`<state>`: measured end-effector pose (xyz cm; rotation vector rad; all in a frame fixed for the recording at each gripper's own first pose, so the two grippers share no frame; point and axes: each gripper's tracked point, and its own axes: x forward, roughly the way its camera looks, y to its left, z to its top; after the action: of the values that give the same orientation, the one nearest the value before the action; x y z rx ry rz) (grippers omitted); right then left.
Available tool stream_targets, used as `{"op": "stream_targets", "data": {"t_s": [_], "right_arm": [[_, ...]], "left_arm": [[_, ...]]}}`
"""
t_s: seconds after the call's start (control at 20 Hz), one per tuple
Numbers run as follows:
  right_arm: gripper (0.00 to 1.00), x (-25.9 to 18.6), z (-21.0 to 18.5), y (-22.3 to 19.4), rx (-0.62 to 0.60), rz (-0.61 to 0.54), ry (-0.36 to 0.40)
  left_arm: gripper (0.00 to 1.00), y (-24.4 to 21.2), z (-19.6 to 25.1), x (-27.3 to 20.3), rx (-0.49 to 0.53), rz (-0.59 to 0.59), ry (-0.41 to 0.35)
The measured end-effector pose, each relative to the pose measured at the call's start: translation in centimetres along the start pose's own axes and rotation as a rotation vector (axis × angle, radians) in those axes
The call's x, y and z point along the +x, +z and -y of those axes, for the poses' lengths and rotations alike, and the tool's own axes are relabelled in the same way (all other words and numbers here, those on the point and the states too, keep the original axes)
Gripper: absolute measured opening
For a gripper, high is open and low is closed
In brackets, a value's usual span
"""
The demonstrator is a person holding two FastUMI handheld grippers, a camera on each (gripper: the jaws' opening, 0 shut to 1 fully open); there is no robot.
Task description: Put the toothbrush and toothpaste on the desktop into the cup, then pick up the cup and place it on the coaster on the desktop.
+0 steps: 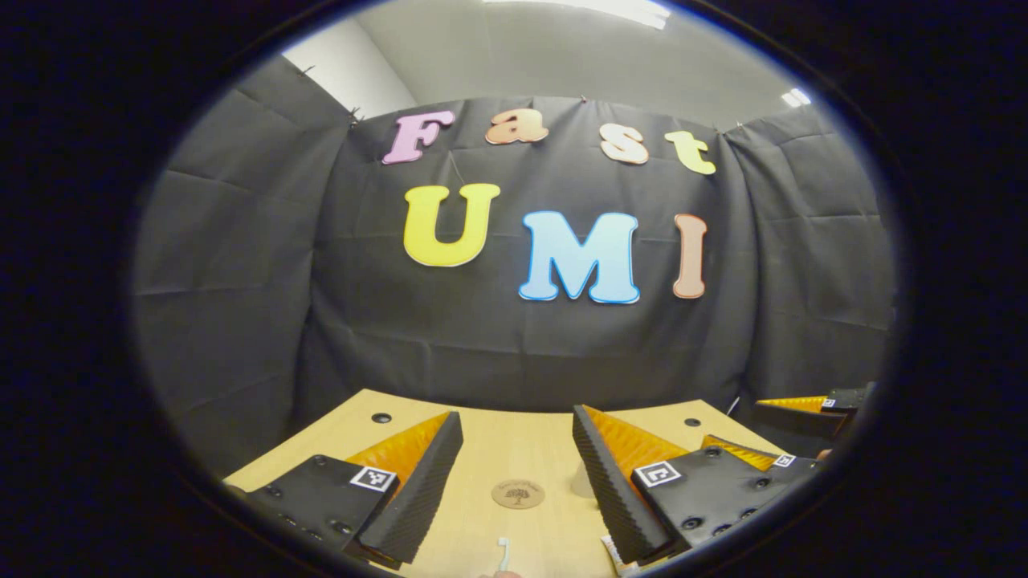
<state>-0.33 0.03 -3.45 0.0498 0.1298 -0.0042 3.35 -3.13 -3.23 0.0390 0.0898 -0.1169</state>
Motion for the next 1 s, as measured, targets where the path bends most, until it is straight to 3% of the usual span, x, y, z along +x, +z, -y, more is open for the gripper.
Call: {"op": "stream_targets", "data": {"t_s": [0.25,0.55,0.9,0.95,1.0], "right_arm": [[0.86,0.7,0.7,-2.5,0.008,-0.098,-0.013],[0.86,1.8,0.2,-7.6,0.071,-0.298,-0.010],[0.86,1.9,-1.9,-14.2,0.116,-0.538,0.019],[0.89,1.7,-2.2,-15.2,0.130,-0.575,0.027],[0.86,1.6,-2.5,-15.9,0.146,-0.607,0.031]], "left_arm": [[0.94,-3.1,1.5,1.7,-0.007,-0.094,-0.047],[0.94,-7.5,1.7,3.2,0.000,-0.225,-0.070],[0.92,-16.8,1.0,3.4,-0.016,-0.473,-0.083],[0.92,-18.3,0.9,3.5,-0.021,-0.513,-0.082],[0.92,-19.6,0.9,3.7,-0.027,-0.555,-0.082]]}}
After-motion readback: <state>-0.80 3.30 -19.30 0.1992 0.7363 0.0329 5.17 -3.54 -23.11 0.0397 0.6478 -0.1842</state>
